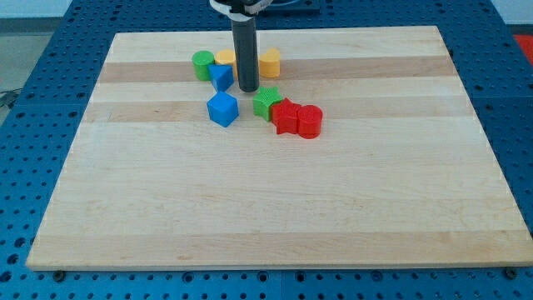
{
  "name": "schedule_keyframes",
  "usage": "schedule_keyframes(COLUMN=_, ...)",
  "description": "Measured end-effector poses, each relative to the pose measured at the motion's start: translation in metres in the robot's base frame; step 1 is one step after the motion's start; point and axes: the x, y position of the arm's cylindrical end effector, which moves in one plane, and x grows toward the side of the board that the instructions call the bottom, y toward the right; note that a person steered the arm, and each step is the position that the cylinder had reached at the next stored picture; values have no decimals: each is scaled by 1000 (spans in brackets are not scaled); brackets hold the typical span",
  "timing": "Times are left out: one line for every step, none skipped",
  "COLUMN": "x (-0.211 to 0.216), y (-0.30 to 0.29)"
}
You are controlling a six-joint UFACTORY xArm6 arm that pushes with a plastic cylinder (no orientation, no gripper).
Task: Push green star downwards of the board
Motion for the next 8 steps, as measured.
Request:
schedule_keyframes(x=-3, y=6)
schedule_keyframes(x=-3, y=6)
schedule_keyframes(x=7, y=9)
schedule_keyframes(x=75, y=43)
schedule_keyframes(x=81, y=54)
schedule_keyframes(x=122, y=58)
schedule_keyframes(x=137, y=60)
schedule_keyframes(x=135, y=60)
